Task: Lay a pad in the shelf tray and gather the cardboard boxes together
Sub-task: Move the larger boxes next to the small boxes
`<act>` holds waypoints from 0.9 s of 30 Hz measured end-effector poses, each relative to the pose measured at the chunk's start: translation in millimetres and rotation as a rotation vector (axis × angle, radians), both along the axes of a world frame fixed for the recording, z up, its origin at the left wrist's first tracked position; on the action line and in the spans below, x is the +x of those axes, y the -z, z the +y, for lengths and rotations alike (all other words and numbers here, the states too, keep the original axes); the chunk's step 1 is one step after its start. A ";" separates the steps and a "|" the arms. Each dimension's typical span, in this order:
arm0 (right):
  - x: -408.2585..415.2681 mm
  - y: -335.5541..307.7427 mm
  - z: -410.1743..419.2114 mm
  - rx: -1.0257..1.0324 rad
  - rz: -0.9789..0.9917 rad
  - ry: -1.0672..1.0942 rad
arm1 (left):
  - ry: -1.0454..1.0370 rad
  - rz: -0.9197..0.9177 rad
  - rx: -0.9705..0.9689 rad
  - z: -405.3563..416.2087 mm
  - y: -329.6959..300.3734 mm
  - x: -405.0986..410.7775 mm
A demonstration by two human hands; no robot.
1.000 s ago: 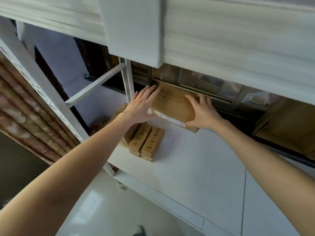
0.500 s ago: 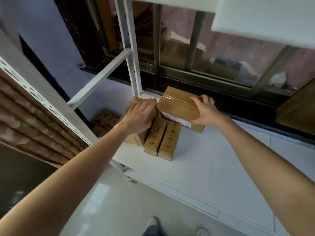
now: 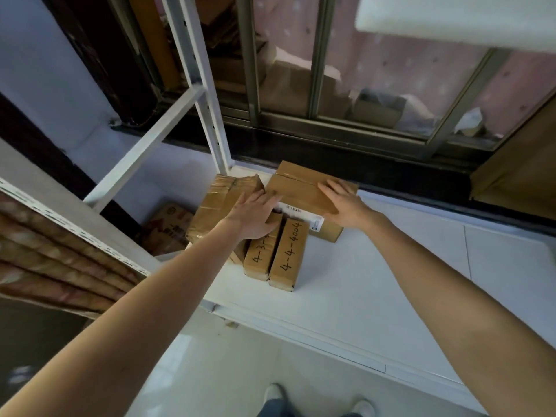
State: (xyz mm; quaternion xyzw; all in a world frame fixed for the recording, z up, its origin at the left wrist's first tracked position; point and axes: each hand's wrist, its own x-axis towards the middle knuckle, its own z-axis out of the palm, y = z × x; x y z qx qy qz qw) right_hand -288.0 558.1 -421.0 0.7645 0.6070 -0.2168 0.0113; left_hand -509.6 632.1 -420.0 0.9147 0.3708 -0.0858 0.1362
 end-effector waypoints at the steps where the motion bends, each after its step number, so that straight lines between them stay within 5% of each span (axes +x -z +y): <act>1: -0.4 0.0 0.6 0.003 -0.023 -0.008 | -0.004 -0.002 -0.002 0.0 -0.3 1.0; 14: 20.0 -44.4 -47.2 0.151 -0.039 -0.009 | 0.062 -0.095 0.152 -19.8 -32.3 39.7; 27: 142.5 -115.1 -210.9 0.279 -0.114 0.149 | 0.229 -0.178 0.224 -136.2 -94.1 171.6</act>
